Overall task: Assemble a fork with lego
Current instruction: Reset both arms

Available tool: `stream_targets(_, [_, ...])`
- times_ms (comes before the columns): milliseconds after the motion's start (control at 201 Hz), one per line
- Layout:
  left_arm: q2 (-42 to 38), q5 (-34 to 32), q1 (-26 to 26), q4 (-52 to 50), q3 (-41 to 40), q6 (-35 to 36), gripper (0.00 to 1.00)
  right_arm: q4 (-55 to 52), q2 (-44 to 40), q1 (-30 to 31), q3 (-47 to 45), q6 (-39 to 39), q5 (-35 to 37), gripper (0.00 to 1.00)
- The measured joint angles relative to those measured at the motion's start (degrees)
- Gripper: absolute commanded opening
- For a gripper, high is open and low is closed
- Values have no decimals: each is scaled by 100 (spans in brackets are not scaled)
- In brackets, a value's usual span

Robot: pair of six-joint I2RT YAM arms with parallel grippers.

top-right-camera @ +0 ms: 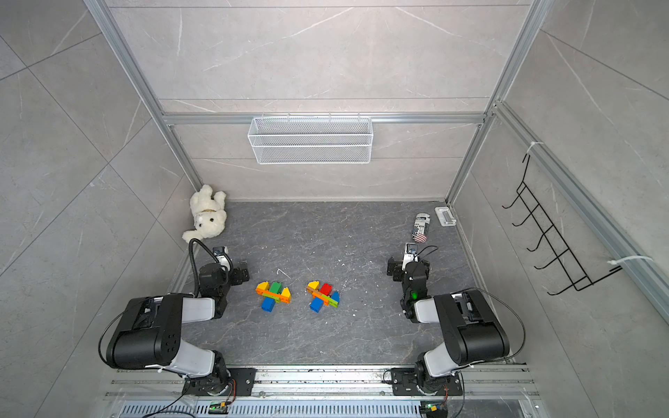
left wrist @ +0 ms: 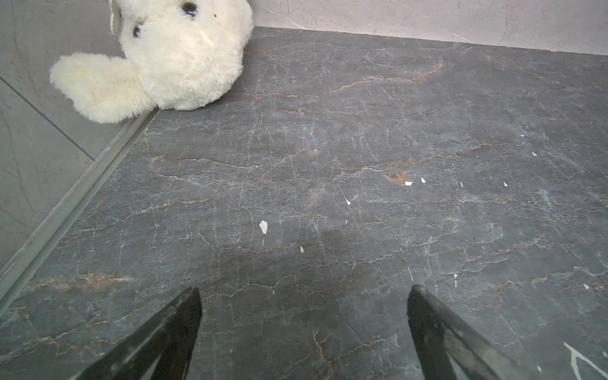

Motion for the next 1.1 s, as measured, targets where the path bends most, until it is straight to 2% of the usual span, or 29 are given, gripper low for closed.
stream_targets(164, [0,-11,-31,90,-39,4,100,127,0,0,-39,46,87,99])
stream_targets(284, [55,-262,-225,1587,-962,22,100,850,13,0,-487,63,103,99])
stream_targets(328, [153,-323,-293,1834,-1233,35,100,1088,35,0,-662,50,35,99])
stream_targets(388, [168,-299,-350,1443,-1176,85,100,1060,52,2,-673,-15,-107,99])
stream_targets(468, [173,-55,-234,664,-439,103,100,463,52,-20,-238,-46,-332,99])
stream_targets(587, [94,103,50,511,227,87,100,310,33,-90,114,-42,-374,99])
stream_targets(1105, [55,304,61,11,151,85,100,13,31,-98,116,-46,-485,99])
